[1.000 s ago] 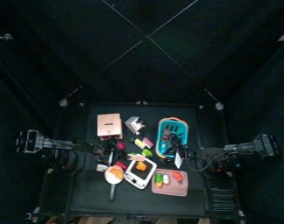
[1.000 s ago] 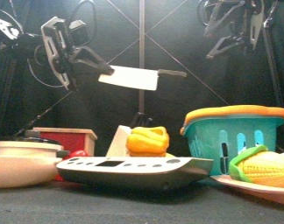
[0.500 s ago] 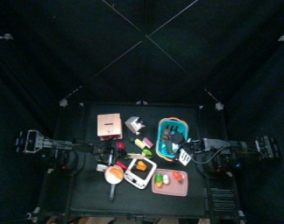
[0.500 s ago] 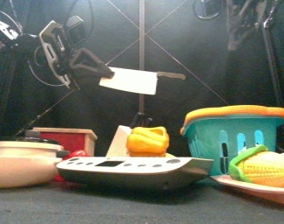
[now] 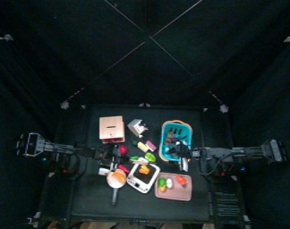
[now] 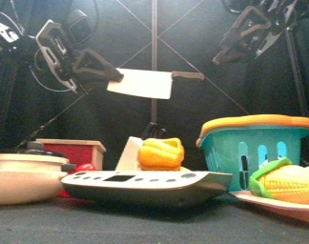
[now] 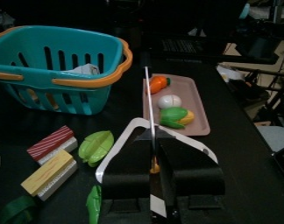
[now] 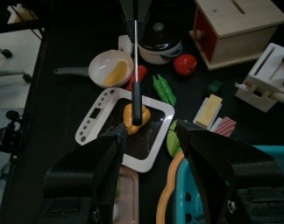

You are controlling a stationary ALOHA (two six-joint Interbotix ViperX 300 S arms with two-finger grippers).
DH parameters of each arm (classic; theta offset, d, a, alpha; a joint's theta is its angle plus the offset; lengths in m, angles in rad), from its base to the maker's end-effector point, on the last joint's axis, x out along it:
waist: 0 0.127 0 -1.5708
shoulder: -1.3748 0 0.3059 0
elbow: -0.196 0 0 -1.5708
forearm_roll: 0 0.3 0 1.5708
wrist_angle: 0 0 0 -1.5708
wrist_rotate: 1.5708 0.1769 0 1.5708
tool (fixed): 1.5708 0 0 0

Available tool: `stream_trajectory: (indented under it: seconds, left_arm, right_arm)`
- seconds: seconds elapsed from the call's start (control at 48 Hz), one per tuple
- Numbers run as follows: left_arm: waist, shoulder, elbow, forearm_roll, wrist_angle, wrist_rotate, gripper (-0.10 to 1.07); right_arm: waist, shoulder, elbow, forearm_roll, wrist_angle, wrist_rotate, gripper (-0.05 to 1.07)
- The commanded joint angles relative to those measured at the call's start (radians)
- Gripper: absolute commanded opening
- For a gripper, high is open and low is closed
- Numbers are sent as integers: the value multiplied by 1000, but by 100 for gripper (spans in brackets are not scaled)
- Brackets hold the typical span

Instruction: Regrasp cleaver

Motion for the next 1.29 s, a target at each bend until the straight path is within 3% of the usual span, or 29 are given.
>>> stream_trajectory:
  seconds: [0.0, 0.312, 1.083, 1.271]
  left_arm:
    - [-3, 5, -15, -3, -20, 6, 38]
    - [-3, 6, -15, -29, -37, 9, 38]
    - [-6, 64, -52, -28, -58, 12, 38]
    - [-6, 64, -52, -28, -60, 12, 38]
  right_arm:
    - [3, 38, -3, 11, -67, 0, 85]
    - [12, 149, -38, 17, -80, -2, 84]
    - [34, 267, -66, 92, -135, 0, 84]
    - [37, 284, -72, 95, -133, 0, 74]
